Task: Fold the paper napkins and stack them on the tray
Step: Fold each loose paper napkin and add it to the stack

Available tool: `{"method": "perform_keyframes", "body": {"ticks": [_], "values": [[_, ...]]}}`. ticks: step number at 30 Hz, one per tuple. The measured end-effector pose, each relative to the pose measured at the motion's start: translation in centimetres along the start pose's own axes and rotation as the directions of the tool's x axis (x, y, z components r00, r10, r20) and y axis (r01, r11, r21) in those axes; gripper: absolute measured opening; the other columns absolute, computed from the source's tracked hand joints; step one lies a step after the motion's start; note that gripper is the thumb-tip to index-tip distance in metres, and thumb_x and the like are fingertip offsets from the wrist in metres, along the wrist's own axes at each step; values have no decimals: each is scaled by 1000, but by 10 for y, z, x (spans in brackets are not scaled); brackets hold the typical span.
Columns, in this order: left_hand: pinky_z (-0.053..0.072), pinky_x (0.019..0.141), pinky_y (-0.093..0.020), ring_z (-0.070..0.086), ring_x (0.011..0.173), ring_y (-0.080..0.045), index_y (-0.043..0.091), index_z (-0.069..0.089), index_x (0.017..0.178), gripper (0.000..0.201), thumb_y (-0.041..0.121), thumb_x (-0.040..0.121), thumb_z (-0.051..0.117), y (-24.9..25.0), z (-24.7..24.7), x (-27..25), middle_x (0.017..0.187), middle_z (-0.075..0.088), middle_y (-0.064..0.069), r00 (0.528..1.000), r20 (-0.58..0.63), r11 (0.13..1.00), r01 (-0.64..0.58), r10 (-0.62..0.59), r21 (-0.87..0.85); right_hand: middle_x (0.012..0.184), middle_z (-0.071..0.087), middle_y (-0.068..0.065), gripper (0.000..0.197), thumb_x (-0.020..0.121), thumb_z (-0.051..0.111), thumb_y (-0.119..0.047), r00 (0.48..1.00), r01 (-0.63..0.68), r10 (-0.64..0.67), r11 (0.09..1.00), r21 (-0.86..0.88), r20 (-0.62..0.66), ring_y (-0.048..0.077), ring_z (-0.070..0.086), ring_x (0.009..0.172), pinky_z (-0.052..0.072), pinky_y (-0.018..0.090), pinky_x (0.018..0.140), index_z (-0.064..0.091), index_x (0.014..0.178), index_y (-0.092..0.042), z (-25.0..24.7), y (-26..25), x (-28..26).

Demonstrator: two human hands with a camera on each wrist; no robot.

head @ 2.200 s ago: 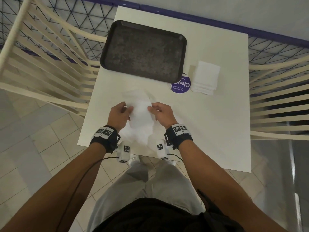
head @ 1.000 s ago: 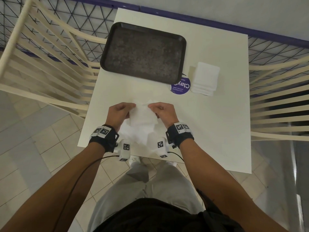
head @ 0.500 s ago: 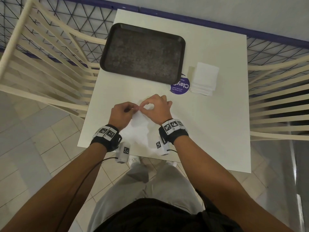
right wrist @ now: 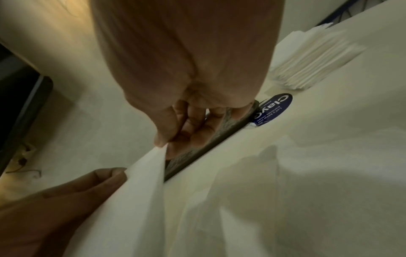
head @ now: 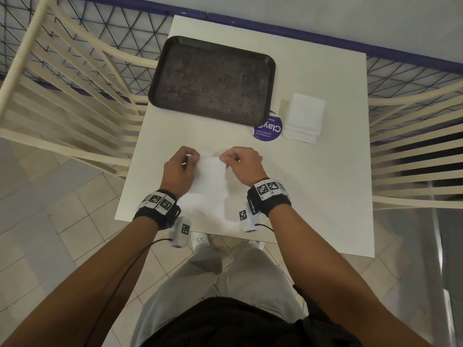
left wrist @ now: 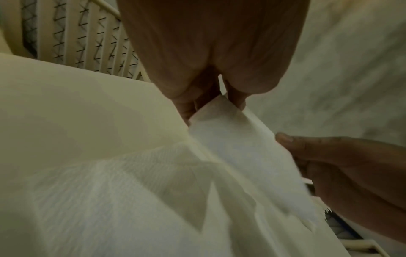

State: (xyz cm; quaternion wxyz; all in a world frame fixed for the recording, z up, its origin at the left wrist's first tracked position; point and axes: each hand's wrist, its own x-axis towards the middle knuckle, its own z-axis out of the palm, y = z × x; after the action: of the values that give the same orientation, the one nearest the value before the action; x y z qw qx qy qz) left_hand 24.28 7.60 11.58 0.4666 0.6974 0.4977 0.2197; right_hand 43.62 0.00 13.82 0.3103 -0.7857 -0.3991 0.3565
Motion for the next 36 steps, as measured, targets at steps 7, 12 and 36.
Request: {"method": "perform_keyframes", "body": {"ticks": [7, 12, 36], "values": [[41, 57, -11, 55, 69, -15, 26, 61, 103, 10, 25, 105, 52, 3, 8, 1, 86, 67, -7, 999, -46, 999, -25, 27, 33, 67, 71, -17, 19, 85, 70, -34, 997, 0, 9, 993, 116, -76, 2, 66, 71, 48, 53, 93, 66, 67, -40, 5, 2, 0], [41, 57, -11, 58, 69, -15, 23, 61, 106, 10, 24, 106, 50, 6, 12, 3, 87, 67, -6, 997, -73, 999, -29, 31, 35, 68, 69, -20, 10, 87, 67, -45, 998, -57, 61, 993, 102, -33, 14, 67, 89, 47, 51, 97, 66, 89, -36, 8, 0, -6], [47, 53, -14, 63, 54, -13, 19, 69, 103, 21, 22, 107, 49, 28, 86, 18, 78, 73, 1, 962, 193, 975, 165, -192, 147, 95, 67, 4, 23, 96, 63, -24, 871, -157, 164, 986, 54, -463, 15, 57, 83, 35, 12, 71, 67, 111, -7, -227, 93, 107]]}}
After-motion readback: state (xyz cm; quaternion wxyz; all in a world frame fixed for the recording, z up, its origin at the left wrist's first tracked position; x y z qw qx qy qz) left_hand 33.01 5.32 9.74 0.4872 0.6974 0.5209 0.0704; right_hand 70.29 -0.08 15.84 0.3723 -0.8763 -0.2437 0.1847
